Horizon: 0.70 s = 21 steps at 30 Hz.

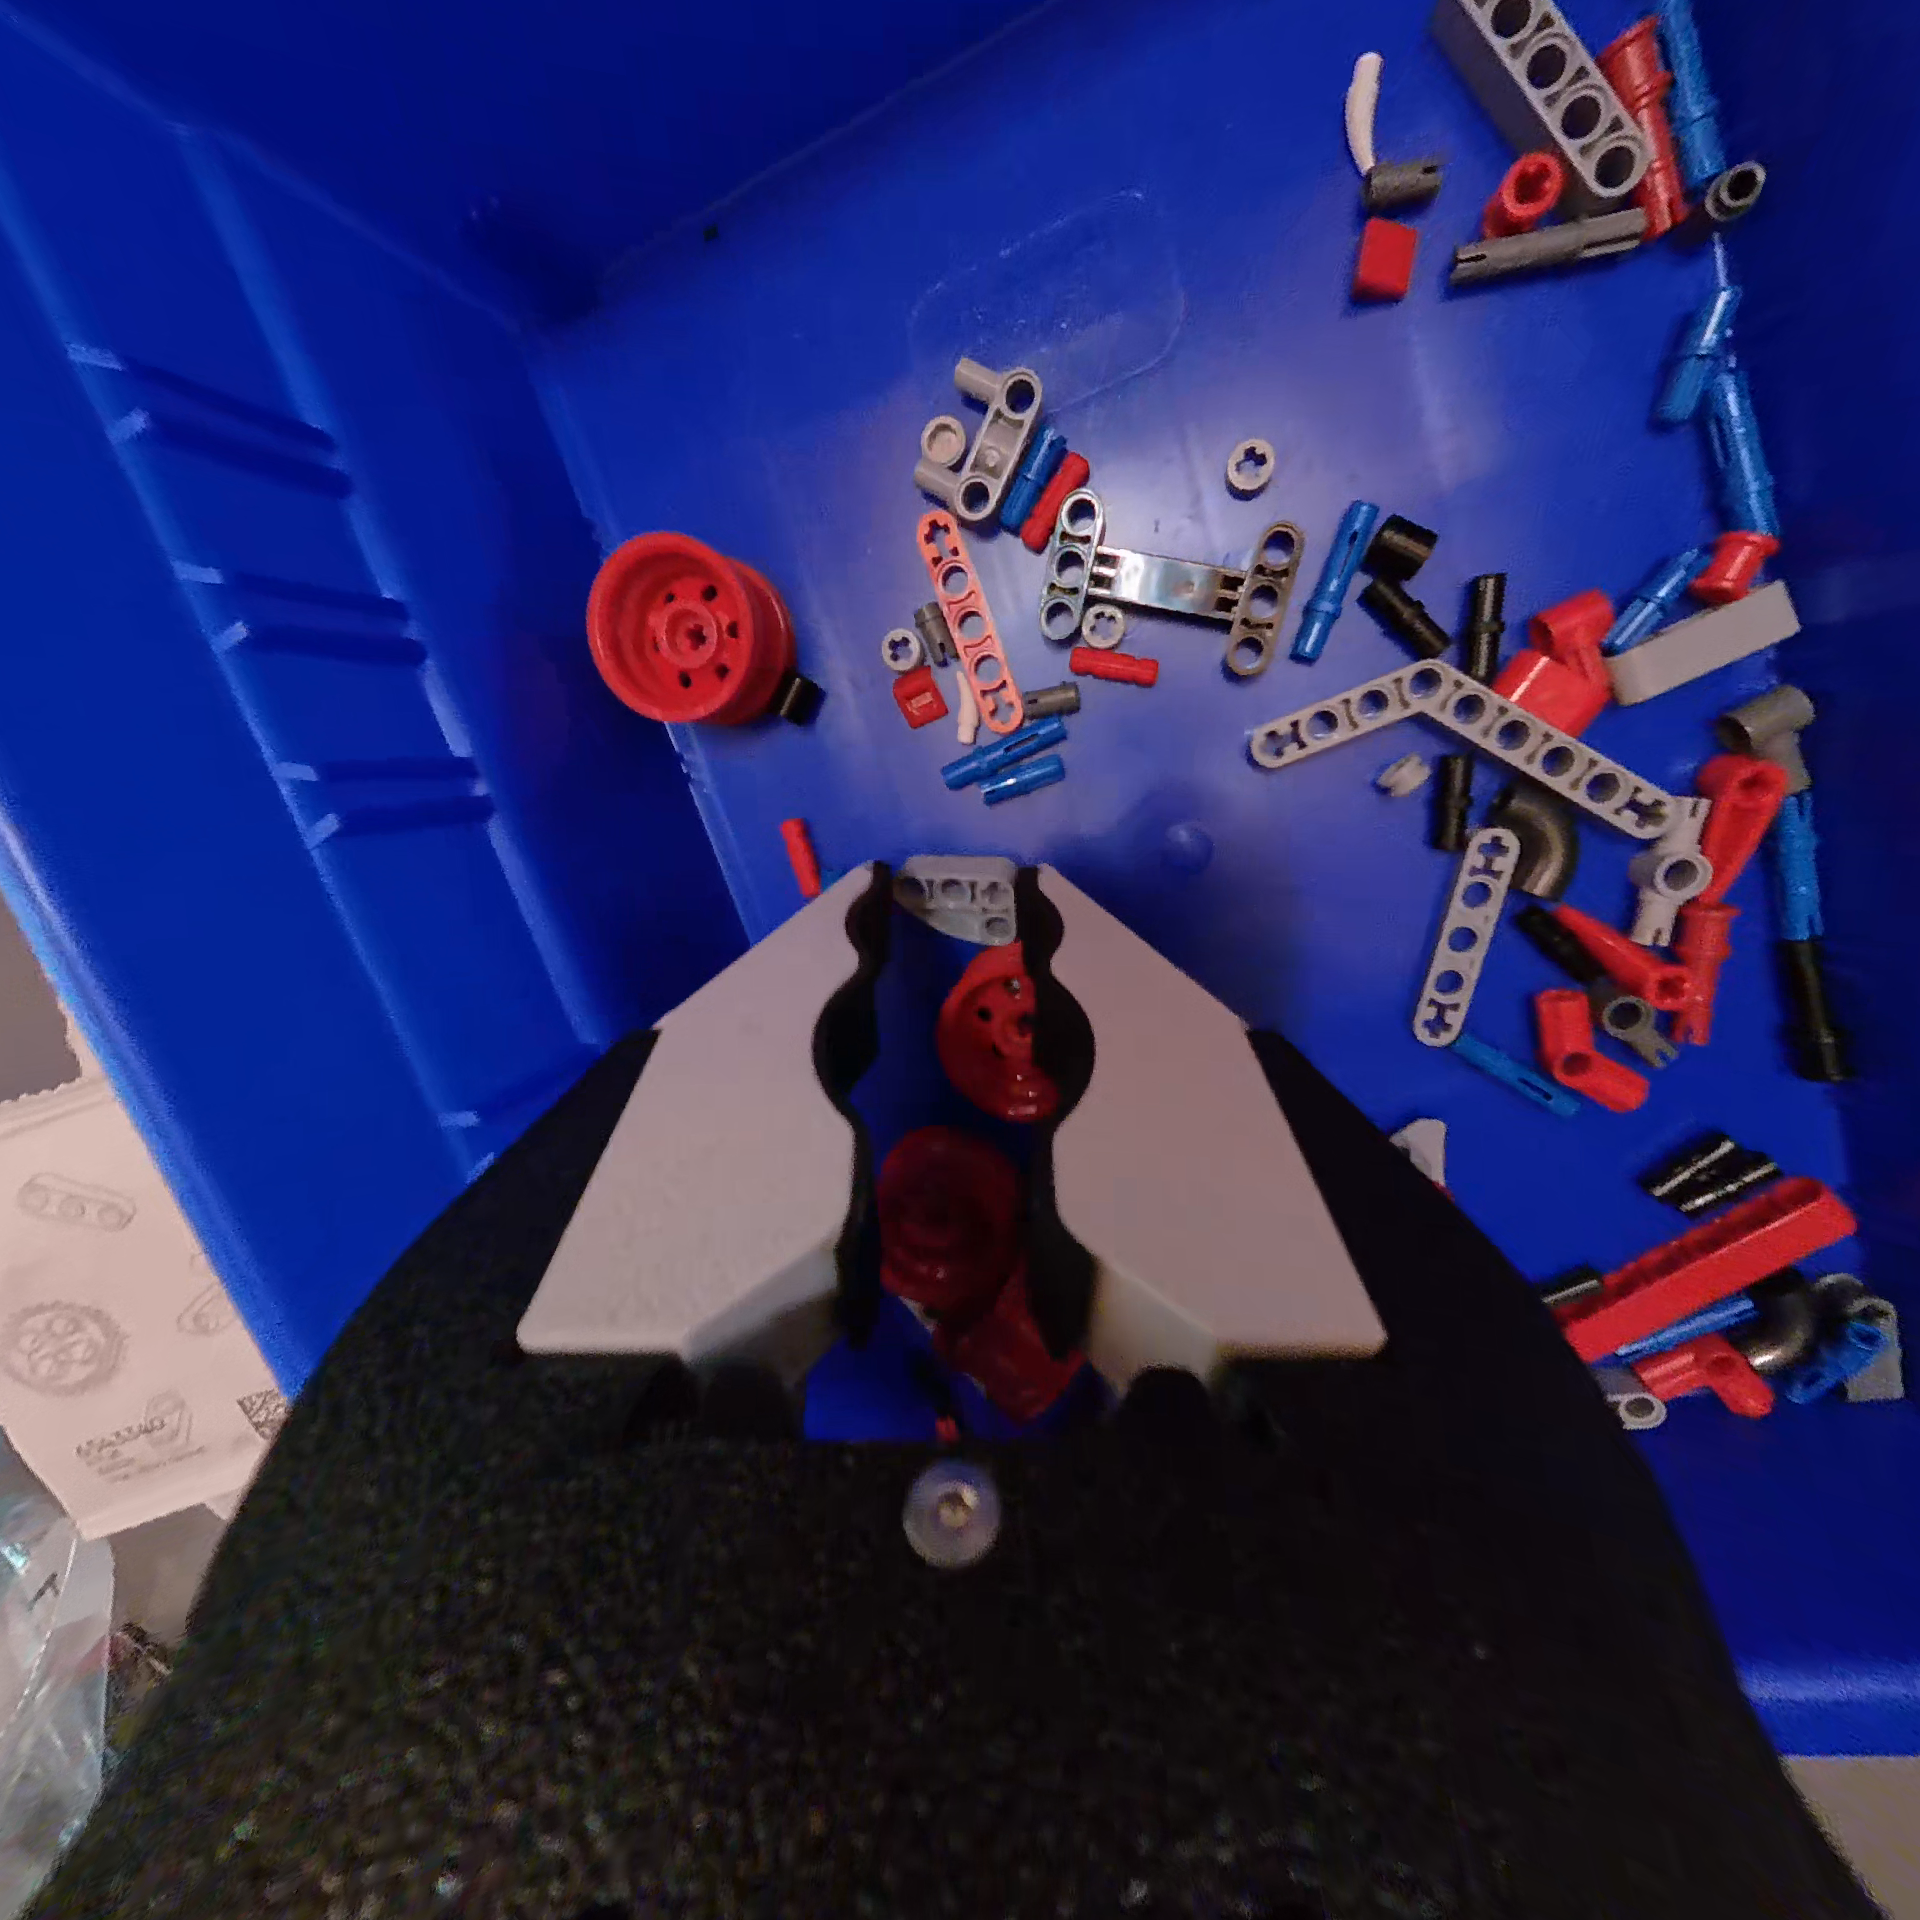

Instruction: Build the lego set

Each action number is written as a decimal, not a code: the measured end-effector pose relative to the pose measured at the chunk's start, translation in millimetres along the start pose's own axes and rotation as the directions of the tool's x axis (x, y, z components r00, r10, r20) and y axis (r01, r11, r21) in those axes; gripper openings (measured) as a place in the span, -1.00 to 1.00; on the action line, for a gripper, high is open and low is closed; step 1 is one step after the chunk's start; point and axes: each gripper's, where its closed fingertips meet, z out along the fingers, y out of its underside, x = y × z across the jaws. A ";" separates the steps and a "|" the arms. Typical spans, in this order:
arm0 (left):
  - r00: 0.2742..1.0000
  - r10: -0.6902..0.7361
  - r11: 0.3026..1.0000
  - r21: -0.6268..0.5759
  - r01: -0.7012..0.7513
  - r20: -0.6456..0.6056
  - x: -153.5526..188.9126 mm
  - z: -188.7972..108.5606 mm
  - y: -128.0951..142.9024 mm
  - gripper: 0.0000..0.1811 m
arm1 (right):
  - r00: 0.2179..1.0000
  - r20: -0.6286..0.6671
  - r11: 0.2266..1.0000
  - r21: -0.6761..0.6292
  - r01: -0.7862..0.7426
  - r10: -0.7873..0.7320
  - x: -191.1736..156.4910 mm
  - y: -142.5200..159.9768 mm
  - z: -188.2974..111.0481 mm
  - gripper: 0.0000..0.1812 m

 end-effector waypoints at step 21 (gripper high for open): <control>0.998 -0.055 0.997 0.054 0.053 0.032 -11.6 -11.1 -6.0 -0.72 | 1.000 0.006 1.000 0.000 -0.010 0.010 0.6 0.0 0.0 -0.82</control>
